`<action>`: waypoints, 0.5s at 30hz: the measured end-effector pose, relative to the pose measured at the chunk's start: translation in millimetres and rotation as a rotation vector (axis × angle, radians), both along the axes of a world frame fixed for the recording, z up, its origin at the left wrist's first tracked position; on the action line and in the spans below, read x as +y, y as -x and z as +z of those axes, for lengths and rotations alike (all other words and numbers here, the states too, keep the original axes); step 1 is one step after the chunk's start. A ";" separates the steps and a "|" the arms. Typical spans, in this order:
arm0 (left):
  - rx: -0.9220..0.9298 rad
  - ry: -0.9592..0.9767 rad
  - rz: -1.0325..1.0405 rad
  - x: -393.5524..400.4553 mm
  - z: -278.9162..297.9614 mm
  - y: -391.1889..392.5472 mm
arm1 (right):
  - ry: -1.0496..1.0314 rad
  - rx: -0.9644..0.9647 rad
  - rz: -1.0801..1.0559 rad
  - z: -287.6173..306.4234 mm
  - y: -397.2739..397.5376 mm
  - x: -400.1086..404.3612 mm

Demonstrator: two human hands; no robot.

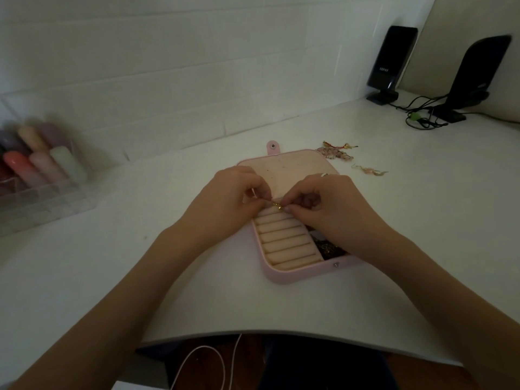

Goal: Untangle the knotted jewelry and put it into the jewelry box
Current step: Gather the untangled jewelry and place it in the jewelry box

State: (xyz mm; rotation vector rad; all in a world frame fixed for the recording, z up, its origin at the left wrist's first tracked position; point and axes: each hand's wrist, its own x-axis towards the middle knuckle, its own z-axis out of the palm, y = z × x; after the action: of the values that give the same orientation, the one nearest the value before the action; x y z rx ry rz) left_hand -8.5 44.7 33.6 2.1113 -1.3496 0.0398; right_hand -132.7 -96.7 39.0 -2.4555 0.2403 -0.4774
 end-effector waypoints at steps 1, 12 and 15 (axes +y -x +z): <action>0.013 -0.035 0.008 -1.7 4.2 0.5 | 0.002 0.001 -0.003 -0.1 -0.2 -0.1; 0.358 -0.567 0.104 -36.6 47.0 -13.9 | 0.095 0.012 -0.017 0.8 1.2 -0.6; 0.378 -0.573 0.129 -40.1 45.8 -17.1 | 0.099 0.029 -0.013 1.8 1.3 -0.3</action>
State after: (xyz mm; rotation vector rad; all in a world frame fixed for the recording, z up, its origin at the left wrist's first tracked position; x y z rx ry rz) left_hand 8.6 4.7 79.4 2.4963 -1.0736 -0.7356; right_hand -134.1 -97.1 40.8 -2.5602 0.2498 -0.4692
